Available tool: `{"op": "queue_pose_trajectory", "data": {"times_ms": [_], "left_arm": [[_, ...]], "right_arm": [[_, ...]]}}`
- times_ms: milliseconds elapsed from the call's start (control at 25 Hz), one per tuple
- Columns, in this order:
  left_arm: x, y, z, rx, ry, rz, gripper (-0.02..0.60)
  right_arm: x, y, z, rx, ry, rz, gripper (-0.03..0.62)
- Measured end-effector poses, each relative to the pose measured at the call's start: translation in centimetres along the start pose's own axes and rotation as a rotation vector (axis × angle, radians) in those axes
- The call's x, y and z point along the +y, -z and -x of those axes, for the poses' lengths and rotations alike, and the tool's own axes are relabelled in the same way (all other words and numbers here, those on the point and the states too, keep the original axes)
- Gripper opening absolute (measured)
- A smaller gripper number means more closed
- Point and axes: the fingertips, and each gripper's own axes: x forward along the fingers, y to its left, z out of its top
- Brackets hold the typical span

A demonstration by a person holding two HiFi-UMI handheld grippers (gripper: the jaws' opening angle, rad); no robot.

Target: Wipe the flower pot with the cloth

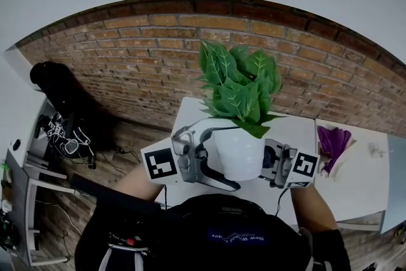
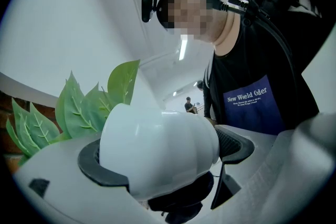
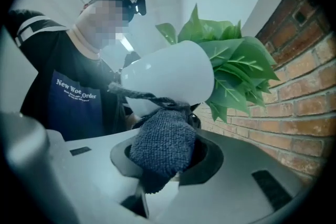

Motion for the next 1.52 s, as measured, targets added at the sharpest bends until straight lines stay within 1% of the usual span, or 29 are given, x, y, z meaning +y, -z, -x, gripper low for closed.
{"op": "queue_pose_trajectory", "data": {"times_ms": [120, 200, 320, 480, 680, 760, 880, 960, 1040, 1120, 1240, 1320, 1400, 1520], "left_arm": [[0.0, -0.6, 0.3, -0.016, 0.018, 0.007, 0.529], [-0.1, -1.1, 0.5, -0.03, 0.034, 0.008, 0.529], [-0.2, -1.2, 0.6, -0.042, 0.045, 0.014, 0.529], [-0.1, -1.0, 0.7, -0.058, 0.054, 0.011, 0.529], [-0.2, -0.9, 0.9, -0.057, 0.062, 0.014, 0.529], [-0.2, -0.6, 0.7, -0.048, 0.051, 0.014, 0.529], [-0.2, -0.4, 0.4, -0.038, 0.027, 0.02, 0.529], [-0.1, -0.6, 0.3, -0.044, 0.012, 0.025, 0.528], [-0.1, -0.7, 0.1, -0.047, 0.003, 0.027, 0.528], [-0.1, -0.9, 0.1, -0.045, 0.004, 0.028, 0.528], [-0.1, -1.5, 0.3, -0.047, 0.024, 0.019, 0.528], [0.0, -1.5, 0.4, -0.039, 0.033, 0.01, 0.528], [0.0, -1.1, 0.4, -0.024, 0.03, 0.001, 0.528], [-0.1, -0.8, 0.2, -0.026, 0.023, 0.017, 0.528]], "right_arm": [[-2.7, -0.8, -0.9, -0.065, 0.086, -0.056, 0.103], [-4.0, -1.5, -1.6, -0.1, 0.129, -0.09, 0.103], [-4.6, -2.0, -2.3, -0.139, 0.138, -0.114, 0.103], [-3.9, -2.1, -2.7, -0.167, 0.105, -0.121, 0.103], [-2.8, -1.7, -2.8, -0.15, 0.074, -0.124, 0.103], [-1.4, -1.2, -2.8, -0.129, 0.032, -0.1, 0.103], [2.3, -0.5, -2.6, -0.097, -0.073, -0.05, 0.103], [4.2, -0.5, -2.3, -0.098, -0.13, -0.042, 0.103], [4.6, -0.5, -2.1, -0.103, -0.151, -0.048, 0.103], [3.5, -0.3, -2.1, -0.12, -0.121, -0.056, 0.103], [0.2, -1.1, -2.6, -0.176, -0.015, -0.123, 0.103], [-1.7, -1.4, -3.2, -0.195, 0.035, -0.169, 0.103], [-2.2, -1.4, -3.9, -0.193, 0.039, -0.19, 0.103], [-1.4, -1.7, -4.2, -0.203, 0.008, -0.194, 0.103]]}}
